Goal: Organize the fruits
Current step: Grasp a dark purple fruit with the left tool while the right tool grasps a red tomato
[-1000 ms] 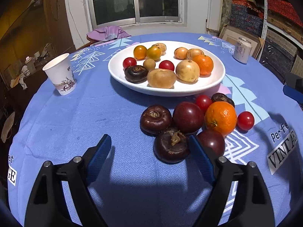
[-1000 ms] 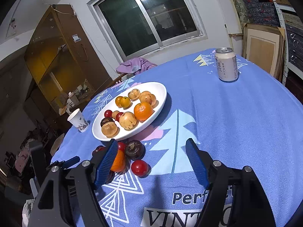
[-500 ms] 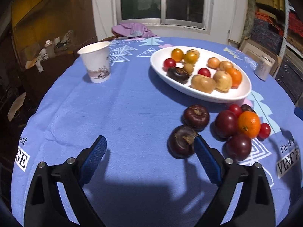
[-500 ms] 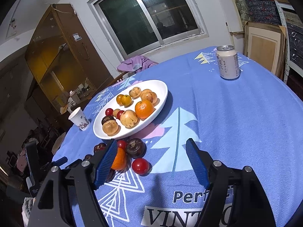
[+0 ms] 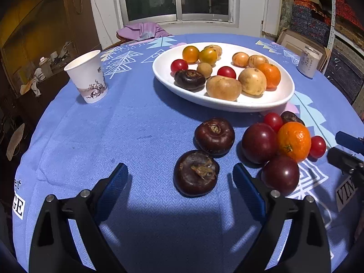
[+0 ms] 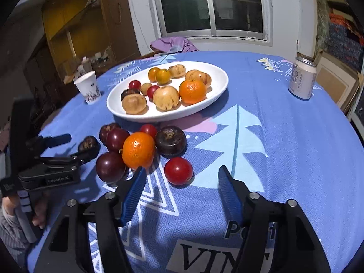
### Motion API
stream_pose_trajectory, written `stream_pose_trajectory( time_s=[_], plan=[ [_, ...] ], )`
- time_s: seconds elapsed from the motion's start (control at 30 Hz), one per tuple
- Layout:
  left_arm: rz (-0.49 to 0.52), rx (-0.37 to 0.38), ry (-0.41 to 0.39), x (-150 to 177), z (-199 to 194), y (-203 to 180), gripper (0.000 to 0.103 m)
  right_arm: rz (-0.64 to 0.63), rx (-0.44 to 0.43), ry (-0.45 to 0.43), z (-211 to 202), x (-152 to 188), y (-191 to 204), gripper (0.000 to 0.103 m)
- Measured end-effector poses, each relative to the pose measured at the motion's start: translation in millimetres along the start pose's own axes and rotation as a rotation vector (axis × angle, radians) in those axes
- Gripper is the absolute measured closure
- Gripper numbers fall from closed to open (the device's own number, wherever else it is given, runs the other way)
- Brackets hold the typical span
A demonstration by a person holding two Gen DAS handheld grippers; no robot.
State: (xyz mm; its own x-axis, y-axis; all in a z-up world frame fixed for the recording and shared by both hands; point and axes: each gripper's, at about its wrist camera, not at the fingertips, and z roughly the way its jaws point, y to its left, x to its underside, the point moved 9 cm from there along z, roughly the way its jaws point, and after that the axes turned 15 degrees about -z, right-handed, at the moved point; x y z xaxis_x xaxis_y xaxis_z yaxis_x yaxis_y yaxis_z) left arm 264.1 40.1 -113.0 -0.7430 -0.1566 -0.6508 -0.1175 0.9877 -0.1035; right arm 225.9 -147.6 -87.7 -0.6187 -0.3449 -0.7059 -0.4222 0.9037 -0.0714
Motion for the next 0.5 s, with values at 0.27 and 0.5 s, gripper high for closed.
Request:
stream_pose_trajectory(
  time_s=[0.27, 0.5],
  plan=[
    [0.005, 0.016, 0.027, 2.0, 6.0, -4.8, 0.011, -0.023, 0.015, 0.028, 15.4, -3.8, 3.8, 0.050],
    [-0.020, 0.036, 0.066, 4.8, 12.0, -2.4, 0.027, -0.006, -0.004, 0.060, 23.6, -1.6, 3.4, 0.061]
  ],
)
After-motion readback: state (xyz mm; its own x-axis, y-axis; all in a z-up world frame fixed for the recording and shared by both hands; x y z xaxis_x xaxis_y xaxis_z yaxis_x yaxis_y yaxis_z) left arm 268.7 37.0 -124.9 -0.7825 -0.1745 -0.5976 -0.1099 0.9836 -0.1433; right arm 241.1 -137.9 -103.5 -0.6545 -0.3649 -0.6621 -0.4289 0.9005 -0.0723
